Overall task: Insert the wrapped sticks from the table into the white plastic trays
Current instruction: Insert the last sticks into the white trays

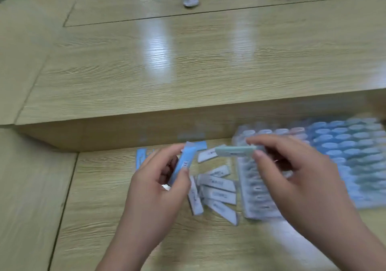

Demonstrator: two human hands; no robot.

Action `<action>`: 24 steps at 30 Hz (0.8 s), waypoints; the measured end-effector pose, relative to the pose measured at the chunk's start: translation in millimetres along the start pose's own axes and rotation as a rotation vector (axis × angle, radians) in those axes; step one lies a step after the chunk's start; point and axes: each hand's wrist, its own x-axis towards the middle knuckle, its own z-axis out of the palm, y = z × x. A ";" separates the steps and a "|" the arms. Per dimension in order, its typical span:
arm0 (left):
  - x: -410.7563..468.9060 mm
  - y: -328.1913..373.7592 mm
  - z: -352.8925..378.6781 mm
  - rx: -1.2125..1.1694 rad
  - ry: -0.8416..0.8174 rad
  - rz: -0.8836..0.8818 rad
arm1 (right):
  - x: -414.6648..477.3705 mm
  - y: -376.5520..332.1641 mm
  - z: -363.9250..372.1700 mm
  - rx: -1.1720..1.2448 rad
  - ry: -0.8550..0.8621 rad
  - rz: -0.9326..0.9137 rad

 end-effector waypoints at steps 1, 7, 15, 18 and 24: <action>-1.5 11.2 8.3 -0.029 -0.022 -0.002 | -2.9 7.6 -16.8 0.012 0.021 -0.006; -5.0 74.5 82.7 -0.095 -0.116 0.094 | -19.7 74.4 -110.4 -0.012 0.195 0.047; 3.5 112.8 164.7 0.049 -0.081 0.292 | -31.6 128.3 -150.4 0.016 0.232 0.002; 0.5 116.1 184.9 -0.023 -0.088 0.243 | -33.5 141.9 -151.3 -0.065 0.185 -0.072; -1.8 110.3 210.2 0.019 -0.168 0.196 | -42.8 166.2 -142.9 -0.085 0.096 -0.143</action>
